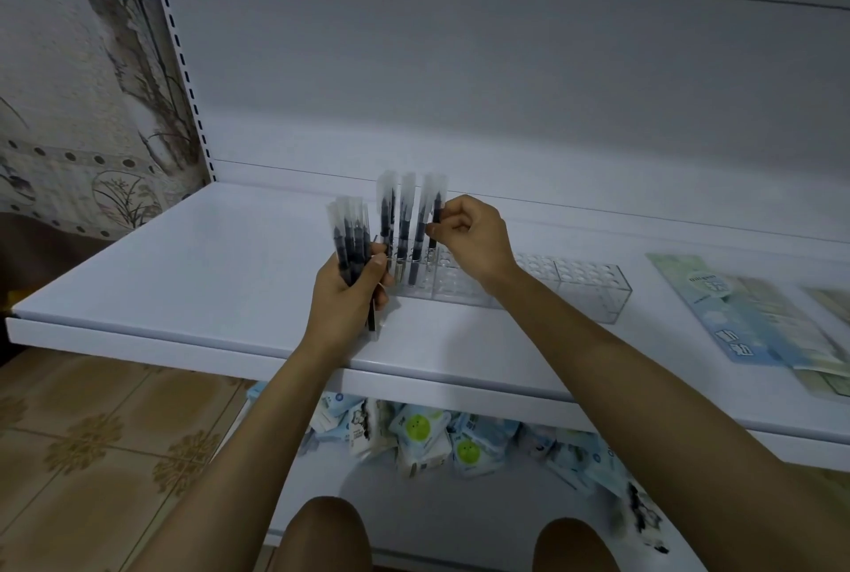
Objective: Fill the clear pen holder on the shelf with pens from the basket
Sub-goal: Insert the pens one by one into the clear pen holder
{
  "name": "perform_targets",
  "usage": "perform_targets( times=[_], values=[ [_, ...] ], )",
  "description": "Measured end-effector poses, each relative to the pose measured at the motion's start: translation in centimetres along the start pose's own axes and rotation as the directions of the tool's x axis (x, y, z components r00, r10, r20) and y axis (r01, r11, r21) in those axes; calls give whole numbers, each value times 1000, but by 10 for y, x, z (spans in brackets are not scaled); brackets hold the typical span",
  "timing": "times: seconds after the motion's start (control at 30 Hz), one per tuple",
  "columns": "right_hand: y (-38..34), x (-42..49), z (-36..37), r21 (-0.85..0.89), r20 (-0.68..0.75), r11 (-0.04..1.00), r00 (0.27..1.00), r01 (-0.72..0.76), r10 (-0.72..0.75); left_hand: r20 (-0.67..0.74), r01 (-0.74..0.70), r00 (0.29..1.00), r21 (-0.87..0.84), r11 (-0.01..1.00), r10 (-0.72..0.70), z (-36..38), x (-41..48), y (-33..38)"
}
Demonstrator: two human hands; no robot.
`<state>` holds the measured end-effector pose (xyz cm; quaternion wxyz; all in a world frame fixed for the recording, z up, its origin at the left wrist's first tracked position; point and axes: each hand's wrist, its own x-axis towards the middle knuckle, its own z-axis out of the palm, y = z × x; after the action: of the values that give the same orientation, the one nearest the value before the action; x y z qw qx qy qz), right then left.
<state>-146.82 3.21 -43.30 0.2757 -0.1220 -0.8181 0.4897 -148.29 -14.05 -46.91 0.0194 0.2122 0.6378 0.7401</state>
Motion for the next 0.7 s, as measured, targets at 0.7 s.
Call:
perform_targets(
  times=[0.7],
  values=[
    [0, -2, -3, 50, -10, 999, 1000, -5, 6, 39, -1, 999, 55, 998, -1, -2, -1, -1]
  ],
)
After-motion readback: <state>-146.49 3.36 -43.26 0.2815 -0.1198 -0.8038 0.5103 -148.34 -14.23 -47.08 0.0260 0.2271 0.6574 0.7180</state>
